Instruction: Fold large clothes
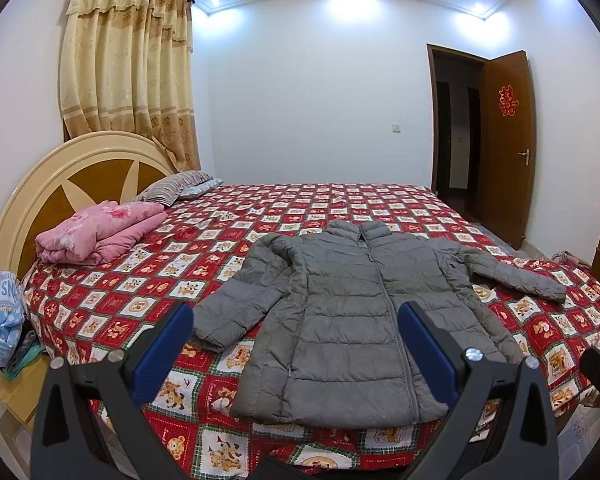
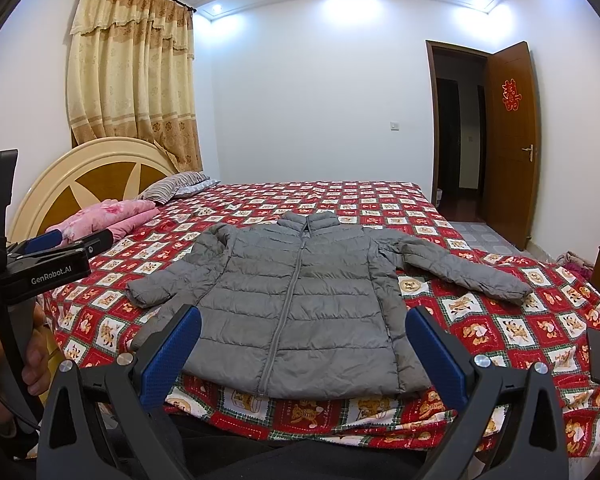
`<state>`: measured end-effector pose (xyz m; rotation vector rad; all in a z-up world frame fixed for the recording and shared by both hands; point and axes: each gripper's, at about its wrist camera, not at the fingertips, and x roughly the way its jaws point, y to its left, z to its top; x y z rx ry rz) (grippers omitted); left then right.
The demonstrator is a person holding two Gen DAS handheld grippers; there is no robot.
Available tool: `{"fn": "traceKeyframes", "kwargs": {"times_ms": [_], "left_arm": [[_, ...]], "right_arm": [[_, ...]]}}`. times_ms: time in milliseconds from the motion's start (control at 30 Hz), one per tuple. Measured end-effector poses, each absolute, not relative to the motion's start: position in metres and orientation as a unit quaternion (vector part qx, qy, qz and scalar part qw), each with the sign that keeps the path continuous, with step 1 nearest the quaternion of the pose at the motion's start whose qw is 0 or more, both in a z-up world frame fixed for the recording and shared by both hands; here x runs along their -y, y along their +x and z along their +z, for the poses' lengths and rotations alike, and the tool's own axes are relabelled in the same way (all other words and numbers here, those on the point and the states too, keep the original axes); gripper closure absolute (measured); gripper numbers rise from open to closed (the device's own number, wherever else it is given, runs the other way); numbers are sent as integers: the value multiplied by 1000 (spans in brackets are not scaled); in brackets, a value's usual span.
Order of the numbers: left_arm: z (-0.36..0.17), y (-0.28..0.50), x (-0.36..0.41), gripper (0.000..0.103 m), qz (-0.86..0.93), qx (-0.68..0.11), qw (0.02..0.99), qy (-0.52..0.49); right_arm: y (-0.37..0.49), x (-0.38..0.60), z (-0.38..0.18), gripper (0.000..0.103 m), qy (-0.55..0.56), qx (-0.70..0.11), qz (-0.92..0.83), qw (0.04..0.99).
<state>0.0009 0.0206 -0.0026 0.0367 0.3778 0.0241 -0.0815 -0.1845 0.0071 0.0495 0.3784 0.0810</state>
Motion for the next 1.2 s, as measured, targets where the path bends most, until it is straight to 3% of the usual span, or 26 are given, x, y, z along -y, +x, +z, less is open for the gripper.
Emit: {"fn": "traceKeyframes", "kwargs": {"times_ms": [1033,1200], "left_arm": [[-9,0,-21,0,10,-191,981,17],[-31,21,-11,0,24,-190,980,48]], "right_arm": [[-75,187,0,1,30,-201,43,978],[-52,202,-12,1,50,-213,49,974]]}}
